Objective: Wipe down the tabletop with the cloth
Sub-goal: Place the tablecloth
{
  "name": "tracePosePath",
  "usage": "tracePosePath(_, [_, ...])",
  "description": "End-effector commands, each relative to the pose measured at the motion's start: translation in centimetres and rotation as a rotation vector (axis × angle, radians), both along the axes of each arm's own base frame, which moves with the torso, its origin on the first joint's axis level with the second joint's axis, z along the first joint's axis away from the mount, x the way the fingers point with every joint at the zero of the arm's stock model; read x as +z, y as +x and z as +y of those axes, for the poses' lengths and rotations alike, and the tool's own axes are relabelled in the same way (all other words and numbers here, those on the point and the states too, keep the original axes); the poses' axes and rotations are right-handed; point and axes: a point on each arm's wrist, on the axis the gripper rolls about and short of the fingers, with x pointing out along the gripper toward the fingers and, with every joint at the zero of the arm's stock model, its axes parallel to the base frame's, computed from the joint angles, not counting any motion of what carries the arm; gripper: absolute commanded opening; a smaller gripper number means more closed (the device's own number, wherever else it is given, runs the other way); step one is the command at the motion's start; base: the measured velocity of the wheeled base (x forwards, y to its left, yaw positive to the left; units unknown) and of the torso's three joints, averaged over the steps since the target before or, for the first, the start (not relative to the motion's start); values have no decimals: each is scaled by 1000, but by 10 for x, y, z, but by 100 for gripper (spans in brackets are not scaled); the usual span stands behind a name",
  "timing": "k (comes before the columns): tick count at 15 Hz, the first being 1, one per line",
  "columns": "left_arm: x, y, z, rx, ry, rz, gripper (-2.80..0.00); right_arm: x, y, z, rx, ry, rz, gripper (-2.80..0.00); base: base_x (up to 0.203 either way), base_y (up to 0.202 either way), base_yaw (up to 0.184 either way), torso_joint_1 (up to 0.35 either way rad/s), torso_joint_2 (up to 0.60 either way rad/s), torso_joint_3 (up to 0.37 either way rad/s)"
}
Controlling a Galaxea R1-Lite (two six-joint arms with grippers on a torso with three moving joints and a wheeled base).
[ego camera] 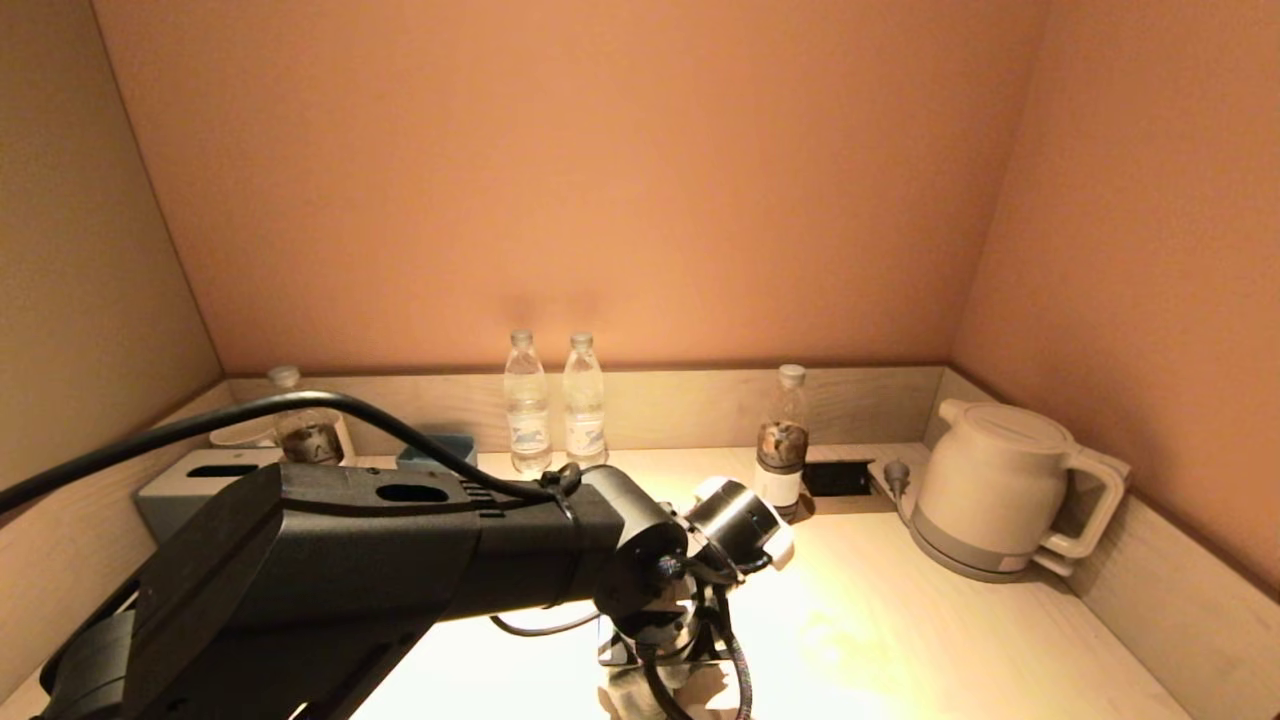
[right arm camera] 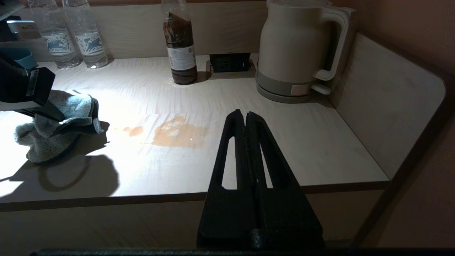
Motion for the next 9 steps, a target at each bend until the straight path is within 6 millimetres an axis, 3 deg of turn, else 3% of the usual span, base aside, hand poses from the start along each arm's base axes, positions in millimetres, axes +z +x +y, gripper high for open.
tracePosePath(1, [2, -1, 0, 5, -2, -2, -280, 0, 0, 0, 1, 0, 1, -280, 0, 0, 0, 0, 0, 0])
tracePosePath(6, [-5, 1, 0, 11, 9, 8, -280, 0, 0, 0, -1, 0, 1, -280, 0, 0, 0, 0, 0, 0])
tracePosePath(7, [-5, 1, 1, 11, 13, 9, 0, 0, 0, 0, -1, 0, 1, -280, 0, 0, 0, 0, 0, 0])
tracePosePath(9, [-7, 2, 1, 14, 18, 3, 0, 0, 0, 0, -1, 0, 1, -280, 0, 0, 0, 0, 0, 0])
